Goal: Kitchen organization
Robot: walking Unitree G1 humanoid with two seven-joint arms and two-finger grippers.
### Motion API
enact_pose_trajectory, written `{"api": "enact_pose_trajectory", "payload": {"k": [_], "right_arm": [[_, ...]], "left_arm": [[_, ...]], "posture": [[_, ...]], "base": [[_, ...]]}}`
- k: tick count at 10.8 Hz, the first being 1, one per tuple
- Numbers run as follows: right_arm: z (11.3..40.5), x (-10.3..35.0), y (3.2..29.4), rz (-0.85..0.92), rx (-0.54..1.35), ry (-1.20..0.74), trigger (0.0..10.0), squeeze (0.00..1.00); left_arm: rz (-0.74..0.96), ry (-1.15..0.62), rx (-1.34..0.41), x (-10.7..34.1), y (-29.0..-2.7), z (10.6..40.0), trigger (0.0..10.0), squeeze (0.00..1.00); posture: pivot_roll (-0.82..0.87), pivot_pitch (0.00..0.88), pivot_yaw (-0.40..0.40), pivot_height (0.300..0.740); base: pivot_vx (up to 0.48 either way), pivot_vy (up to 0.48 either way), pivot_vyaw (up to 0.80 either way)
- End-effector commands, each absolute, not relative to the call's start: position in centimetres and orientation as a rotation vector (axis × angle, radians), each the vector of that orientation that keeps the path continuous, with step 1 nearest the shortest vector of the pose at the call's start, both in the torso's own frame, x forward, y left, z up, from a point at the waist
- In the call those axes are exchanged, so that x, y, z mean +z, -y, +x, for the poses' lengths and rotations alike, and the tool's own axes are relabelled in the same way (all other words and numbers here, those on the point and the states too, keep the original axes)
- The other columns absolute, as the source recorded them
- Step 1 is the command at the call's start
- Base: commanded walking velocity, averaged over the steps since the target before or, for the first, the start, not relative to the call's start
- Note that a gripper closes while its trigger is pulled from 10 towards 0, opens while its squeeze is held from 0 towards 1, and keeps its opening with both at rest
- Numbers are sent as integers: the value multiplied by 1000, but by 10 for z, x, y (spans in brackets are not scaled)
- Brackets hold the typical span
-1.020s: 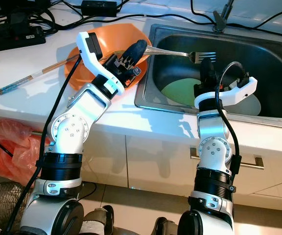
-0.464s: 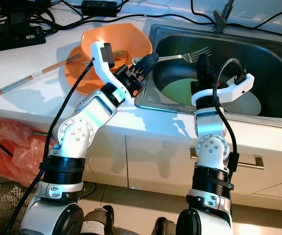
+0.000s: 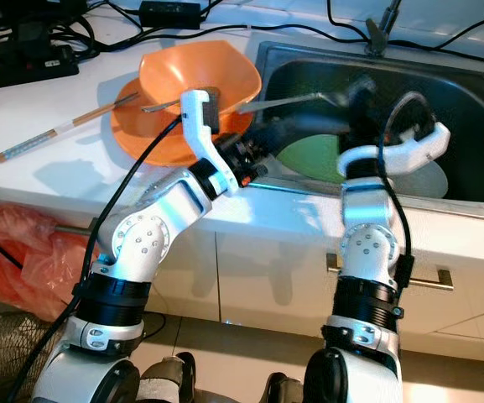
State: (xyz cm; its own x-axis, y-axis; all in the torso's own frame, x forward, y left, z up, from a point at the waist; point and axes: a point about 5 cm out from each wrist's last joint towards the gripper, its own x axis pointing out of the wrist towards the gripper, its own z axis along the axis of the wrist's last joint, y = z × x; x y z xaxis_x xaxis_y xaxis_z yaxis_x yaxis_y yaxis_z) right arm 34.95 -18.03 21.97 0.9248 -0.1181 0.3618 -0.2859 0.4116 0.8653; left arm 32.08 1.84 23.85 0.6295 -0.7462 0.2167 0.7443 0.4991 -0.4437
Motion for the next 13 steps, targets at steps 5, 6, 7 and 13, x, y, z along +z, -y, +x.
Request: {"api": "enact_pose_trajectory", "payload": {"k": [5, 6, 7, 13], "right_arm": [[354, 233, 210, 1093, -41, 498, 0, 0], [354, 236, 215, 1016, -69, 507, 0, 0], [355, 237, 218, 979, -89, 509, 0, 0], [360, 241, 212, 577, -109, 504, 10000, 0]], "left_arm": [[-315, -4, -870, 226, -17, 319, 10000, 0], [-250, -8, -830, 221, -21, 322, 10000, 0], [-205, -11, -810, 218, -24, 323, 10000, 0], [-65, -36, -758, 201, -35, 322, 10000, 0]], "posture": [[192, 138, -28, 740], [191, 140, -29, 740], [192, 142, -30, 740], [198, 143, -35, 740]], "base": [[0, 0, 0], [0, 0, 0], [0, 0, 0], [0, 0, 0]]}}
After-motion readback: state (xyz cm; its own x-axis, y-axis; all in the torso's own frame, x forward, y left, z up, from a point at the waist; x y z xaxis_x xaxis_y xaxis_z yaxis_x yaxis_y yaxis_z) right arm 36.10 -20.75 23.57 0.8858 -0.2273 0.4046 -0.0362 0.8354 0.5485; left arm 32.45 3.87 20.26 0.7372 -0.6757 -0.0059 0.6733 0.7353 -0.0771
